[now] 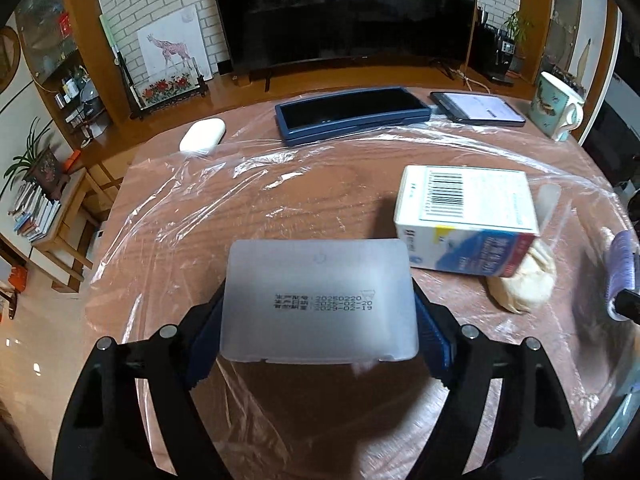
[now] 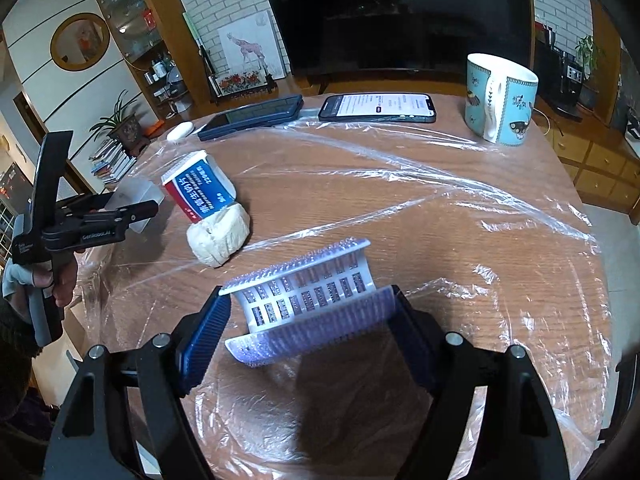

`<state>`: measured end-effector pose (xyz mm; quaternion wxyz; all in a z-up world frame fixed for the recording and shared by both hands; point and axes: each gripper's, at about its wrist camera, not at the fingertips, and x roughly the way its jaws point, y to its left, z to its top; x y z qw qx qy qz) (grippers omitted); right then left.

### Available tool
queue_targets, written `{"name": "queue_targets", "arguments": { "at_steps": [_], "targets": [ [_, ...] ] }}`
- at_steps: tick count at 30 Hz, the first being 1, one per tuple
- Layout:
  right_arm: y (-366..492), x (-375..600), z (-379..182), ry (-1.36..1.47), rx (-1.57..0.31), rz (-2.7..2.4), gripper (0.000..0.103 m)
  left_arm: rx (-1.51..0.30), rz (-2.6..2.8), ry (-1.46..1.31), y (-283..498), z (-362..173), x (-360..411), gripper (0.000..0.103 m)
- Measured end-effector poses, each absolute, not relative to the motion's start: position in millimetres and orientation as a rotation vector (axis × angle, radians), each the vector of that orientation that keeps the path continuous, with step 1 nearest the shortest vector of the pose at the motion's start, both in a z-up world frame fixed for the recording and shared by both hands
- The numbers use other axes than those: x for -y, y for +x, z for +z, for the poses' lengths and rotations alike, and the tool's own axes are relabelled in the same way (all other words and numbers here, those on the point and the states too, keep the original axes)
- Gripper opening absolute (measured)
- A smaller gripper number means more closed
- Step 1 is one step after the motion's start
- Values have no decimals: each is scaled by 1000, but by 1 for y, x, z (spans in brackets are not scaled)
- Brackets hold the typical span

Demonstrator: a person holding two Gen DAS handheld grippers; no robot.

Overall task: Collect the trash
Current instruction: 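Lift the white plastic box with the left tool while the right tool lifts the comb rack toward the bin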

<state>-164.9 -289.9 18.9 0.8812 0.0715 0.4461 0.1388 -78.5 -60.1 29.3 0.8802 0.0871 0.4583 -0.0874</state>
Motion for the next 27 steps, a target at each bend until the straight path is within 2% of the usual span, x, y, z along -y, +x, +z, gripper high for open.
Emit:
{"name": "queue_targets", "arguments": {
  "at_steps": [27],
  "targets": [
    [-226,244,48,144,-898,309,77,-912,-350,163,-174,56,66,82]
  ]
}}
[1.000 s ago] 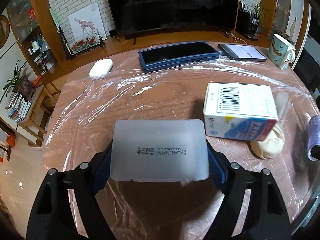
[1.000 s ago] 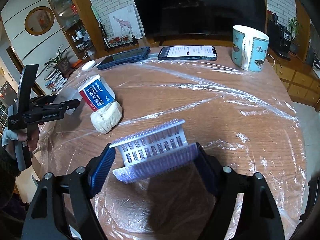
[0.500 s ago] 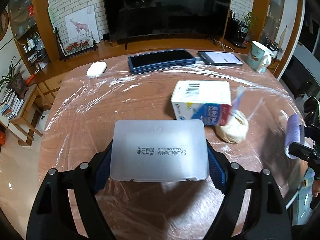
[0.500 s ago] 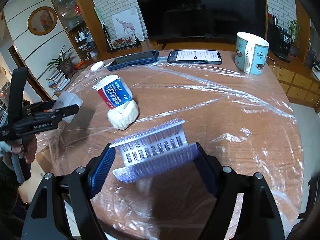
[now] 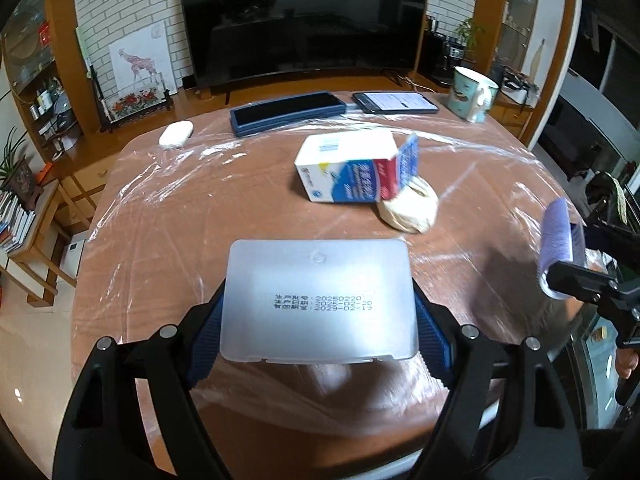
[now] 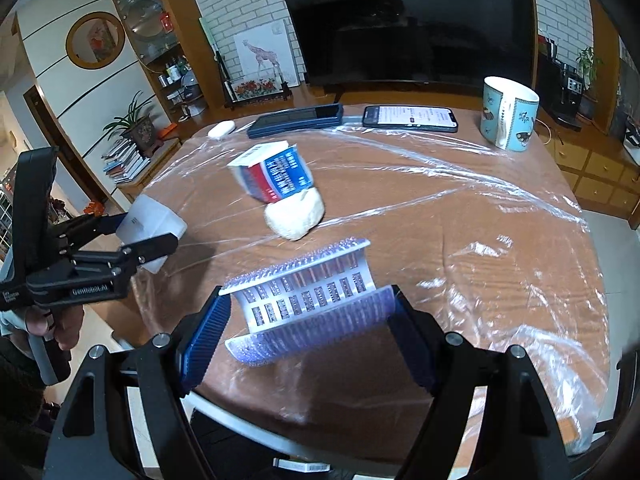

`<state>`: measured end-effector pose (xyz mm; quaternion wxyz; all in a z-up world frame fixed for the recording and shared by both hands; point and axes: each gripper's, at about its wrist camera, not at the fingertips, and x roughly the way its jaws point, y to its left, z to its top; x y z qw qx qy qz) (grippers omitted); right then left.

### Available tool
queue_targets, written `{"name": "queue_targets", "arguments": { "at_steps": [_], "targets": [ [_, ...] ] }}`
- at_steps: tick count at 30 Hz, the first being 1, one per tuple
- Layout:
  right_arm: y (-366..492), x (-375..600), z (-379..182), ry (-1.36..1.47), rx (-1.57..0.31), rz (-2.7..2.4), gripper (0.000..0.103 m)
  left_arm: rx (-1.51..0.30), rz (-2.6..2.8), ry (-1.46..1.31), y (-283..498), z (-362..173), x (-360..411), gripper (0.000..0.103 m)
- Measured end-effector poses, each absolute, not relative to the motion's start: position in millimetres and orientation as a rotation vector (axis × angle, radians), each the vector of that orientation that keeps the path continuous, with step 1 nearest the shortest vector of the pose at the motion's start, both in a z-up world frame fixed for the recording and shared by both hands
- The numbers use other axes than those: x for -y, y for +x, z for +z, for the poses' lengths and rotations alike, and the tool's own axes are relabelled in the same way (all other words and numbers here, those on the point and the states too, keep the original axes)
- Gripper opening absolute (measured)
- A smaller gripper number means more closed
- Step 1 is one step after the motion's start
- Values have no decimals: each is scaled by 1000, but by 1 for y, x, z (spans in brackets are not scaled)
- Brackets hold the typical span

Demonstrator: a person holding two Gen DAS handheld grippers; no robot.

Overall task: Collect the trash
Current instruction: 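Lift the white plastic box with the left tool while the right tool lifts the comb rack toward the bin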

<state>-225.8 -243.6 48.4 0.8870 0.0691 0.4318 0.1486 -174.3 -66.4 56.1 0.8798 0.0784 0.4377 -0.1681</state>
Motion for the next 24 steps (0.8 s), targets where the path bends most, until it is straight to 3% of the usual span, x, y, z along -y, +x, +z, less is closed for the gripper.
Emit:
{"name": "queue_targets", "arguments": {
  "at_steps": [24],
  "targets": [
    [-294,218,35,162,-962,337,77,-909,-497,263,-255,53,79,82]
  ]
}}
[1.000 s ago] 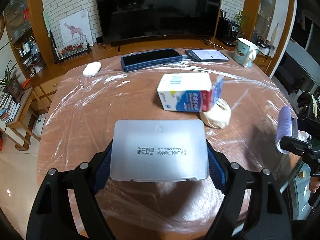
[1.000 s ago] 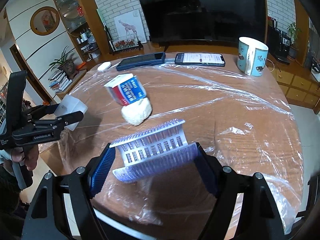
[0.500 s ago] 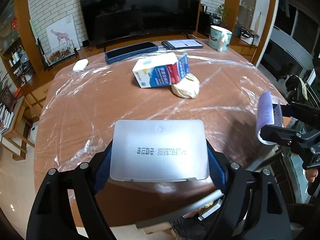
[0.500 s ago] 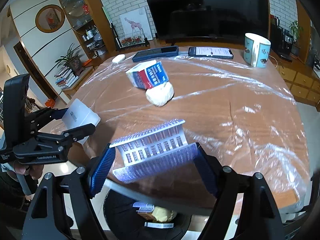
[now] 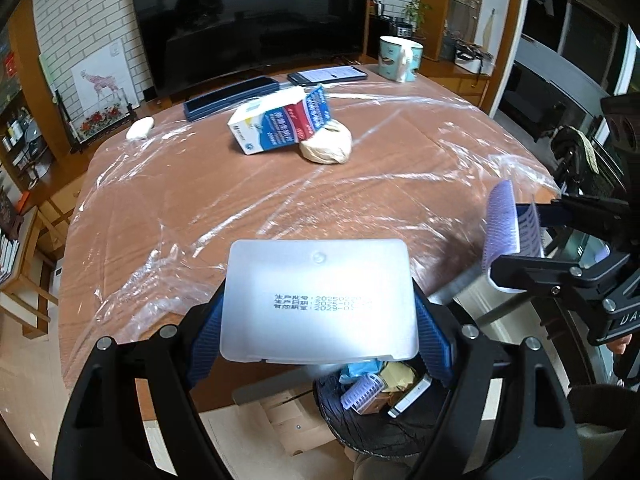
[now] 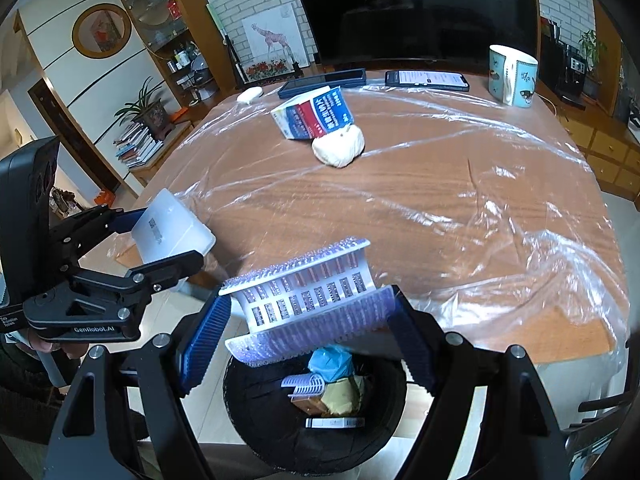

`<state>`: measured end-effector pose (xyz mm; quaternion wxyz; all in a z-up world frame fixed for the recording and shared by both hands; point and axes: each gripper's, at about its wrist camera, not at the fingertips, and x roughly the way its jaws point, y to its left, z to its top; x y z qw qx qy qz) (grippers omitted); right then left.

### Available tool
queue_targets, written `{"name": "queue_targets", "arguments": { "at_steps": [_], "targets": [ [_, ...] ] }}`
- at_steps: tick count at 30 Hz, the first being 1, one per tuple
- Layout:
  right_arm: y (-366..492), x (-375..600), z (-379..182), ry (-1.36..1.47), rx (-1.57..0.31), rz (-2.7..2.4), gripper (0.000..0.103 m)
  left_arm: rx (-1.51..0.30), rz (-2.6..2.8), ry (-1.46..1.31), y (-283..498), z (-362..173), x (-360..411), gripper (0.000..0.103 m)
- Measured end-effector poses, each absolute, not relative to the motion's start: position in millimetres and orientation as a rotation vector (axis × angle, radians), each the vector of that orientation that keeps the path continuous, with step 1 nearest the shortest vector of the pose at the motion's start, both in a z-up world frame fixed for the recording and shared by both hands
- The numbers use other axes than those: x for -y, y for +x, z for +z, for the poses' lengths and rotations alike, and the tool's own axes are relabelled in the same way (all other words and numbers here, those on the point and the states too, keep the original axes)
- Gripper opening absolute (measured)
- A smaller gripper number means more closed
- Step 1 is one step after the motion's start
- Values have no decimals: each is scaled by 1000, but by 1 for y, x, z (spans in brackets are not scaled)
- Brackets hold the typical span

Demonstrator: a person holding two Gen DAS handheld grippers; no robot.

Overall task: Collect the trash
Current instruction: 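Lift the white plastic box with the left tool while the right tool lifts the comb rack toward the bin, then hold the white plastic box with the left tool while the right tool holds the comb rack over the bin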

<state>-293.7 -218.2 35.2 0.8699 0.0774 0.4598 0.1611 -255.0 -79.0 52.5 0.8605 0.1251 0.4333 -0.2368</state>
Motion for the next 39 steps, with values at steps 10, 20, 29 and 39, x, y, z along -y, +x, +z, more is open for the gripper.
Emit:
{"name": "queue_targets", "arguments": {
  "at_steps": [10,20,29,39],
  "targets": [
    [-313,220,30,156,-986,324,77,-893,-558,356,-283,46,92,82],
    [-330,219,18,146,-1024,320,77,-886,-603,429,-307,38,100,82],
    [-339,220,3,151,-1065,312,77,-909,-642,483,-322,22,107,82],
    [-339,222,-16,155,-1108,290,77,-955,-649,521,-324,-2,111,82]
  ]
}}
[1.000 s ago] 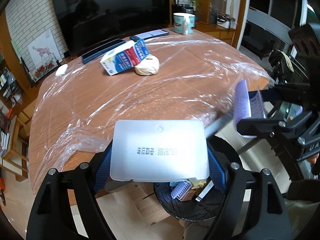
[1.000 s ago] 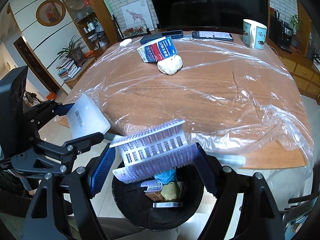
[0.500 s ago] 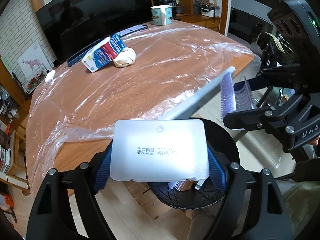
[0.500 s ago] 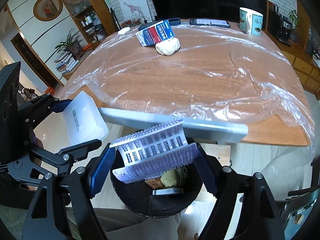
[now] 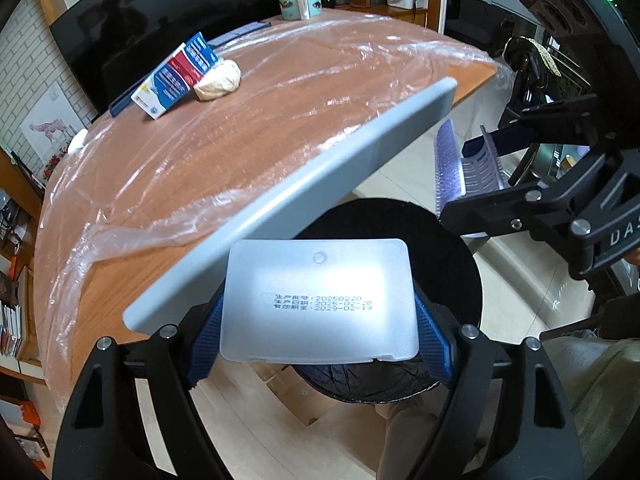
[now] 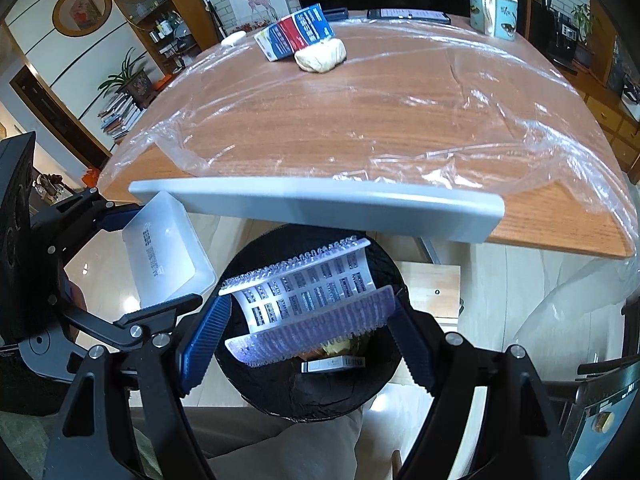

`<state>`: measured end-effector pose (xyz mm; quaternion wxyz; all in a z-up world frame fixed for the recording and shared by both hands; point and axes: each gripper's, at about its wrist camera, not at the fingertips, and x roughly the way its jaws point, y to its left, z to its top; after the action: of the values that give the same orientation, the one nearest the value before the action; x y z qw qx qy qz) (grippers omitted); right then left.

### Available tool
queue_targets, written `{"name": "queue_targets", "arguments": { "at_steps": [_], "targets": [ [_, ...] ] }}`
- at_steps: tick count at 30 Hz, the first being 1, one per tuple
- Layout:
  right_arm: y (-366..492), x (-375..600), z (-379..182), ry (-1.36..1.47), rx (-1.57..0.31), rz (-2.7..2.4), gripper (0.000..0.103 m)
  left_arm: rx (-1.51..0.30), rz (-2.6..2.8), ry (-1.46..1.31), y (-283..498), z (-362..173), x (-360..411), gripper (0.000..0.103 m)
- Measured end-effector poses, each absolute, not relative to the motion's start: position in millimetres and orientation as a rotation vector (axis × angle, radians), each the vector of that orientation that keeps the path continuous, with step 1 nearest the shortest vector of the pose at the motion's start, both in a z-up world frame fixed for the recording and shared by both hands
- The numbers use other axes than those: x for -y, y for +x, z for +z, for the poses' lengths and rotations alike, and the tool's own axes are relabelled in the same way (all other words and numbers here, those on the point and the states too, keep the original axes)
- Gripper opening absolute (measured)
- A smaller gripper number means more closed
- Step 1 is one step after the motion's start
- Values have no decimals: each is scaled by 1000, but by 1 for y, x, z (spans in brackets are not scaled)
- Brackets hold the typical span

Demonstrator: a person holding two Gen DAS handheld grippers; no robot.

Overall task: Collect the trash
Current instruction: 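Hold the white plastic box with the left tool while the right tool holds the comb rack over the bin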

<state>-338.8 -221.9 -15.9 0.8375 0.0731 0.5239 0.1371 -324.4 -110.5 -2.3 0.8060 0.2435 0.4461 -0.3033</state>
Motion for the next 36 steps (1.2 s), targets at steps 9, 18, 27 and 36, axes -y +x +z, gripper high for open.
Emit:
{"name": "queue_targets", "arguments": {
  "at_steps": [9,18,27,36],
  "targets": [
    [-338,216,-30,133,-1143,286,77,-985,-643,538,-324,-20,112,82],
    [-338,208,-45,107,-1177,294,77,-1005,-637,550,-326,-33,114,82],
    [-336,205,-55,89,-1201,295,77,-1025,-628,553,-320,-42,115,82],
    [-332,204,-60,82,-1218,294,77,-1040,-619,554,-314,-48,116,82]
  ]
}}
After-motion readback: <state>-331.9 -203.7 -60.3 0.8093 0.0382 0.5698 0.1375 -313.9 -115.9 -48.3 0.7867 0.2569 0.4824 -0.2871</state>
